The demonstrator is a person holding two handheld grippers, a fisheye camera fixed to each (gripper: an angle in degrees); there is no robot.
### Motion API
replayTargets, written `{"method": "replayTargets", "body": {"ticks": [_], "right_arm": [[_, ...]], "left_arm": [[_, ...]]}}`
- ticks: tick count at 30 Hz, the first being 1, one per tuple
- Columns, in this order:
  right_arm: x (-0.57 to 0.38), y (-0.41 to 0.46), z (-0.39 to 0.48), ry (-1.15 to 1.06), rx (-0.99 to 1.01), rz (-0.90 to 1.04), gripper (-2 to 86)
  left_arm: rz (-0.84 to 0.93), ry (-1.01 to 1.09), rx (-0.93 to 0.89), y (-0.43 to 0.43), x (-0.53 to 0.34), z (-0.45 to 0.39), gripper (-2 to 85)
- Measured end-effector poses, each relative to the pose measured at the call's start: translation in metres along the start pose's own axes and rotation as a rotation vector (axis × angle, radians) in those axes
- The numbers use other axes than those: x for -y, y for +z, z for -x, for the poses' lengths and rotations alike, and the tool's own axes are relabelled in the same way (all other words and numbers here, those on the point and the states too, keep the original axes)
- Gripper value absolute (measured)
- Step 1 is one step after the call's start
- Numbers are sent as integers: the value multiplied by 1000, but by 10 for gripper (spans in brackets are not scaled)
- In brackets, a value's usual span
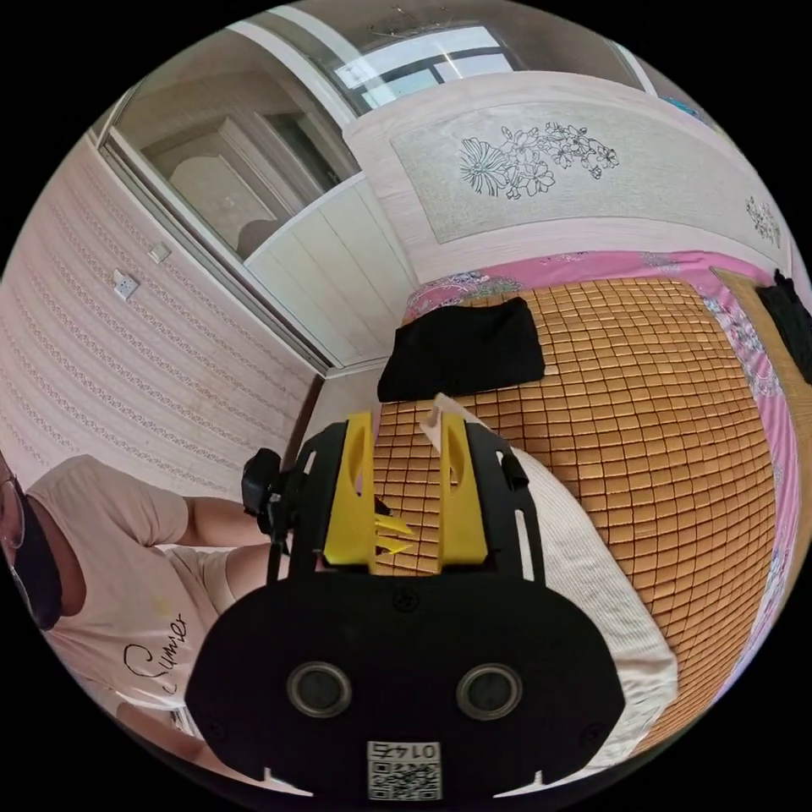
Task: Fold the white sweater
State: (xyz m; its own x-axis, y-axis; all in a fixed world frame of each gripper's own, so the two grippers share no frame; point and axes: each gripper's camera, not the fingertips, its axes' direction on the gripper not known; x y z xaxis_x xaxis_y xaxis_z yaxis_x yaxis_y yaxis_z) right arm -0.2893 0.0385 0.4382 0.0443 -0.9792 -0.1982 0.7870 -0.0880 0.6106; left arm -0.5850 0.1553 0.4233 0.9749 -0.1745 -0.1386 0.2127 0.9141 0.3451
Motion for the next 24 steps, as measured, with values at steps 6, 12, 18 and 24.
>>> {"method": "replayTargets", "body": {"ticks": [6, 12, 18, 24], "right_arm": [[-82, 25, -7, 119, -321, 175, 91], [-146, 78, -3, 219, -424, 296, 77], [-163, 49, 11, 305, -480, 195, 64], [-249, -60, 57, 409, -350, -90, 82]], "left_arm": [[-51, -281, 18, -11, 2, 72, 59], [41, -366, 84, 30, 62, 90, 61], [207, -62, 355, 47, 102, 42, 0], [139, -88, 350, 13, 126, -5, 27]]}}
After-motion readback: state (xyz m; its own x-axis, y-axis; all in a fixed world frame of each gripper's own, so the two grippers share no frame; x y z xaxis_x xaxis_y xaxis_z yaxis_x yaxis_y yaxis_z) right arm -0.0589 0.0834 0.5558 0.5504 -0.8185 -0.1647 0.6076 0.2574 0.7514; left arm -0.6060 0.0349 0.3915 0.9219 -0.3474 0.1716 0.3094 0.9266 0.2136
